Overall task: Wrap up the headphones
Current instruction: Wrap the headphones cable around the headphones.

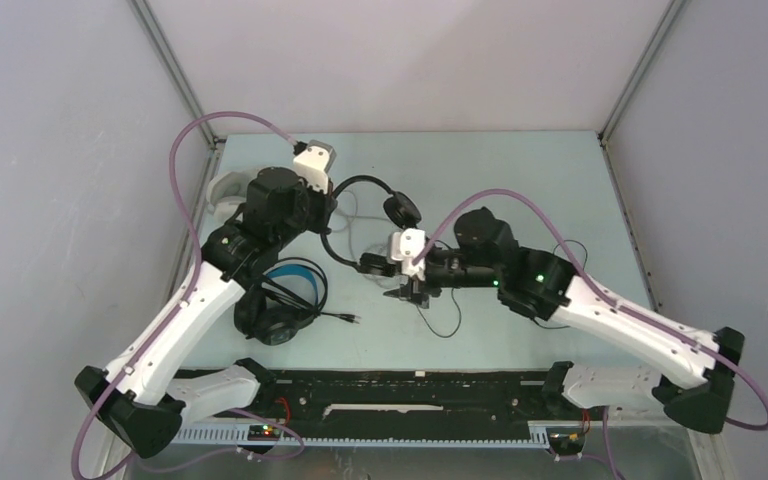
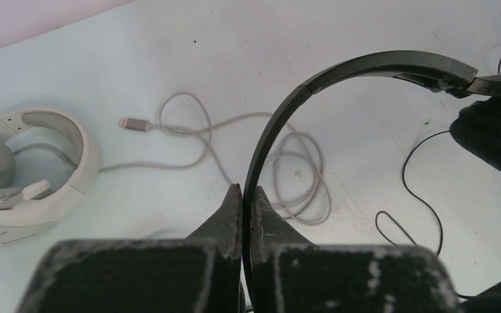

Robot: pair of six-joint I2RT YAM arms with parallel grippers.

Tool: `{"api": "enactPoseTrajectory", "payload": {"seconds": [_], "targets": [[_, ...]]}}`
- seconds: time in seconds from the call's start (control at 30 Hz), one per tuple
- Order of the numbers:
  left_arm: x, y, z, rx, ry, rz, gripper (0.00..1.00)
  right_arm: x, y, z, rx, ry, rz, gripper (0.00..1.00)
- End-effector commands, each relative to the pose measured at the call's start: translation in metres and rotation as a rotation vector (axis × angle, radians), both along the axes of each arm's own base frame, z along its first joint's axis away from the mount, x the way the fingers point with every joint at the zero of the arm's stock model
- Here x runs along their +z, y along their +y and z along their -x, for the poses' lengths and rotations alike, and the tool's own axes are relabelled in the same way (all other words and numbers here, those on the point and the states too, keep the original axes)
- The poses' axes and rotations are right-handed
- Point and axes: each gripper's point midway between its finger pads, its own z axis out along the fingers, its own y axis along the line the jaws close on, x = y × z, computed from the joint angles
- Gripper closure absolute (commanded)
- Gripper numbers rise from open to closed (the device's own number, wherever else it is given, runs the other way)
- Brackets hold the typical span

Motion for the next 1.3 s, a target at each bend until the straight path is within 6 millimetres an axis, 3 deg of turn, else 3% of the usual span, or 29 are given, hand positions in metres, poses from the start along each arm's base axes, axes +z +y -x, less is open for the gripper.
{"api": "enactPoseTrajectory", "payload": {"seconds": [0.0, 0.13, 0.3, 0.43, 0.63, 0.83, 1.0, 1.27], "targets": [[0.036, 0.014, -0.008, 0.084, -0.069, 0.029, 1.00, 0.037, -0.022, 0.030, 0.024, 0.052, -0.132, 0.36], [0.033, 0.022, -0.009, 0.117, -0.049, 0.011, 1.00, 0.060, -0.041, 0.038, -0.032, 0.062, -0.297, 0.32], [0.035, 0.022, -0.007, 0.122, -0.034, 0.027, 1.00, 0.050, -0.058, 0.021, -0.162, 0.010, -0.442, 0.27], [0.037, 0.020, -0.005, 0.112, -0.024, 0.042, 1.00, 0.025, -0.066, -0.002, -0.247, -0.001, -0.434, 0.26], [0.047, 0.013, 0.005, 0.067, -0.017, 0.091, 1.00, -0.006, -0.058, -0.022, -0.224, 0.023, -0.443, 0.23], [0.065, 0.007, 0.014, 0.036, -0.020, 0.151, 1.00, -0.033, -0.044, -0.019, -0.119, -0.038, -0.437, 0.23], [0.079, -0.001, 0.020, -0.006, -0.026, 0.211, 1.00, -0.041, -0.038, -0.026, -0.088, -0.112, -0.458, 0.26], [0.093, -0.011, 0.029, -0.061, -0.029, 0.269, 1.00, -0.060, -0.034, -0.040, -0.117, -0.084, -0.482, 0.35]]}}
